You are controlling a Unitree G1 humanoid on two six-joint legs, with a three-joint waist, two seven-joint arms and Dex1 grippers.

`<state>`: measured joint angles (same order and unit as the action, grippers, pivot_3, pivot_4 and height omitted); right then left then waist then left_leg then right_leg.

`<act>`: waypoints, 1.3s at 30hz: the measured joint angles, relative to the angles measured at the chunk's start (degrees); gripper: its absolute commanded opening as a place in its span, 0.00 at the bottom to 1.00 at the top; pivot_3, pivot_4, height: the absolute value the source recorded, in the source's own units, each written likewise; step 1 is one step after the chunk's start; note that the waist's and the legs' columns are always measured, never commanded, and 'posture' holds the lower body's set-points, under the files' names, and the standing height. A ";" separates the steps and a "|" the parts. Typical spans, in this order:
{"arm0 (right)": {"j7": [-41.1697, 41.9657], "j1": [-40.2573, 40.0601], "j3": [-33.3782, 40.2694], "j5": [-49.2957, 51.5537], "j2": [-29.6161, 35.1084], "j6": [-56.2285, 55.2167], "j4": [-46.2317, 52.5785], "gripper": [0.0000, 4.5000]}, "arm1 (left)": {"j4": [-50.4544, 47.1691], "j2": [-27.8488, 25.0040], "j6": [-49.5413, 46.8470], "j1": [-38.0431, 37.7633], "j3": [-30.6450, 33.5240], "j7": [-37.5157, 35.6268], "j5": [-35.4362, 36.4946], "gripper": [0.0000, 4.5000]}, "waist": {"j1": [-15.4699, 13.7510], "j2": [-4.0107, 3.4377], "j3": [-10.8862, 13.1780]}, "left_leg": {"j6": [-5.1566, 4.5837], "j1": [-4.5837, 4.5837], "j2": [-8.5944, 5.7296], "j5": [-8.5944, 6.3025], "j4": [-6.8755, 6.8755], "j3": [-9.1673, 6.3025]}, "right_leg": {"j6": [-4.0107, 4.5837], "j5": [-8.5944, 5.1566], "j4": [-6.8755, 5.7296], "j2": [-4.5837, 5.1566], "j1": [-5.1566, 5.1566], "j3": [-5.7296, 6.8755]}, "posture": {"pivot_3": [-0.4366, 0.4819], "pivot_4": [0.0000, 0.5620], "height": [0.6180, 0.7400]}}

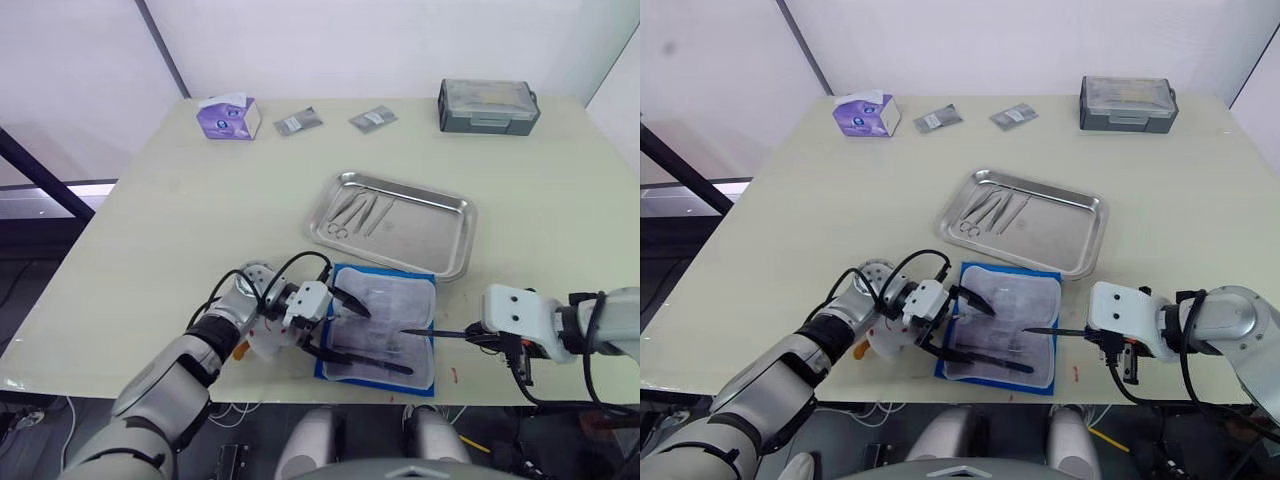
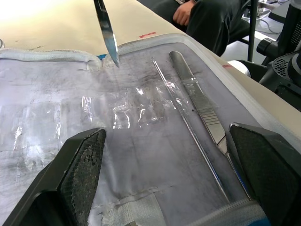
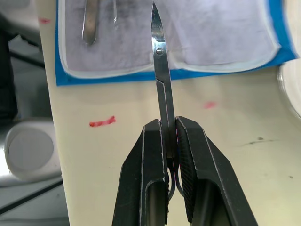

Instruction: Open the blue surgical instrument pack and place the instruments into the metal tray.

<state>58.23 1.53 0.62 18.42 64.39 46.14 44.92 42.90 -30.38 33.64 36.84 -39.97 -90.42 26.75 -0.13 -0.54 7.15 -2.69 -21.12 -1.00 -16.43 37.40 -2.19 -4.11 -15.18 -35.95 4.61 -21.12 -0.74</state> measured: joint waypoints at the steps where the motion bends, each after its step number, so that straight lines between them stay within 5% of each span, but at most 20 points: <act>1: -0.16 -0.02 0.62 0.29 -0.31 0.00 -0.01 0.01 | 0.06 0.02 0.02 0.01 0.00 0.00 0.00 1.00 | 0.00 0.00 0.00 | 0.00 0.00 0.00 0.00 0.00 0.01 | 0.00 0.00 0.00 0.00 0.00 0.00 | 0.48 0.27 0.95; 9: -11.37 9.79 3.43 6.90 -16.72 7.19 -5.41 0.01 | 0.30 0.23 0.20 0.03 0.04 -0.03 0.01 1.00 | -0.04 -0.01 0.00 | 0.00 0.06 0.00 0.00 0.01 0.03 | 0.00 0.01 0.00 0.02 0.08 -0.06 | 0.48 0.27 0.95; 16: -27.26 22.02 -1.16 4.60 -30.52 14.61 -14.06 0.01 | 0.39 0.83 0.23 0.08 0.15 -0.03 -0.02 1.00 | -0.59 -0.38 -0.19 | 0.00 -0.01 -0.16 0.00 -0.01 -0.05 | 0.00 0.02 -0.02 0.09 -0.02 0.01 | 0.48 0.27 0.95; 24: -35.72 29.45 -5.17 0.21 -38.96 16.28 -25.61 0.01 | 0.44 0.74 0.23 -0.20 0.59 -0.07 -0.08 1.00 | -0.10 -0.51 -0.26 | -0.02 0.00 -0.29 0.01 -0.01 -0.14 | -0.04 0.03 -0.11 0.08 -0.02 0.00 | 0.48 0.27 0.95; 39: -44.05 30.34 -6.81 -5.80 -48.21 14.77 -39.30 0.01 | 0.56 0.62 0.22 -0.43 1.05 -0.10 -0.13 1.00 | 0.42 -0.53 -0.26 | -0.02 0.06 -0.39 0.01 0.01 -0.16 | -0.09 0.01 -0.32 0.11 -0.02 -0.05 | 0.48 0.27 0.95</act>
<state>14.18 31.87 -6.19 12.61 16.19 60.91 5.62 43.46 -29.76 33.86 36.41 -38.92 -90.52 26.63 0.29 -1.07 6.89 -2.71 -21.07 -1.40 -16.41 37.41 -2.36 -4.20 -15.17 -36.27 4.72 -21.15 -0.79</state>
